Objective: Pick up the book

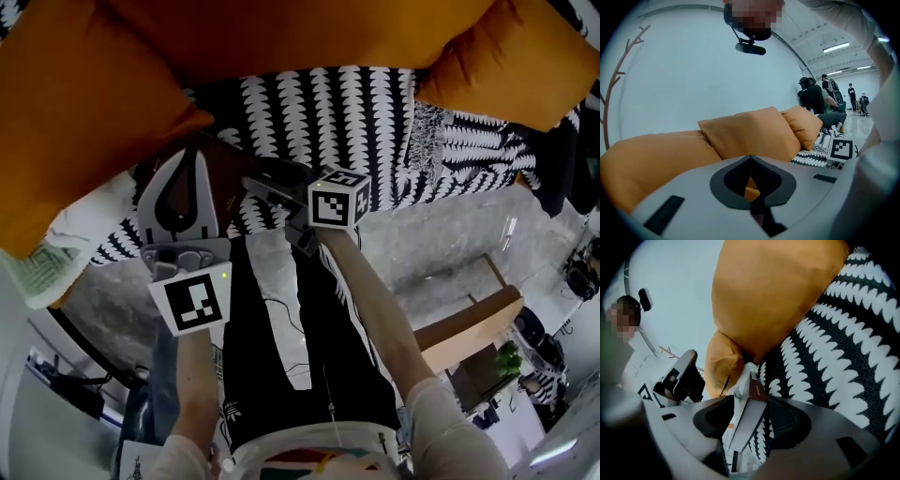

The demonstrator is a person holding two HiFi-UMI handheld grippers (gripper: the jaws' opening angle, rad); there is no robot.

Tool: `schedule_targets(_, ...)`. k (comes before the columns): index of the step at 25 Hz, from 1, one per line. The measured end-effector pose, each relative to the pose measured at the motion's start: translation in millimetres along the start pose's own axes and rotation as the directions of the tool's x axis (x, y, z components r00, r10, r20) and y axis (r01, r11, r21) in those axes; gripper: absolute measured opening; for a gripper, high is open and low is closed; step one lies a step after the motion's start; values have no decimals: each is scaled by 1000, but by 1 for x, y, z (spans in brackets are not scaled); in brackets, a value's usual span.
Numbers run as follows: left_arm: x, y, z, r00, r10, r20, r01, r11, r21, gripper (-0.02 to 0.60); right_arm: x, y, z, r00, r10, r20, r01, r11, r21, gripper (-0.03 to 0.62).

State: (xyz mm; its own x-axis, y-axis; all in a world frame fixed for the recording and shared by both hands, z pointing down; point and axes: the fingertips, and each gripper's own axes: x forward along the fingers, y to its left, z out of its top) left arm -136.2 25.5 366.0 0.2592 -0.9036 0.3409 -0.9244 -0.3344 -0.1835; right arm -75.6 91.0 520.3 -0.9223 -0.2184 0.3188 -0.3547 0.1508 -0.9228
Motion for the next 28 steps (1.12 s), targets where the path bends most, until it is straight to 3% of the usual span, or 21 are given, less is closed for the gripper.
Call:
schedule_targets(4, -12, 16, -2, 999, 34, 8, -34, 999, -22, 8, 3, 5, 20, 995, 55, 83, -67, 987, 144, 238)
schedule_targets(7, -16, 26, -8, 999, 50, 9, -49, 998, -38, 8, 14, 23, 16, 988, 152, 21, -153, 975, 164, 229)
schedule_targets(9, -15, 32, -12, 998, 59, 6, -59, 997, -45, 8, 33, 33, 1, 984, 172, -35, -164, 971, 174, 225)
schedule_targets(12, -17, 40, -13, 998, 67, 7, -66, 997, -46, 8, 60, 41, -5, 993, 118, -17, -114, 983, 147, 218)
schedule_targets(17, -27, 55, -14, 997, 76, 9, -76, 996, -38, 8, 67, 38, 2, 998, 44, 40, -51, 980, 191, 184)
schedule_targets(22, -33, 64, -7, 997, 82, 11, -81, 996, -39, 8, 61, 44, 2, 998, 0, 68, -16, 972, 234, 164)
schedule_targets(28, -38, 61, 7, 997, 78, 29, -77, 997, -21, 8, 23, 48, 6, 990, -93, 105, 71, 978, 197, 155)
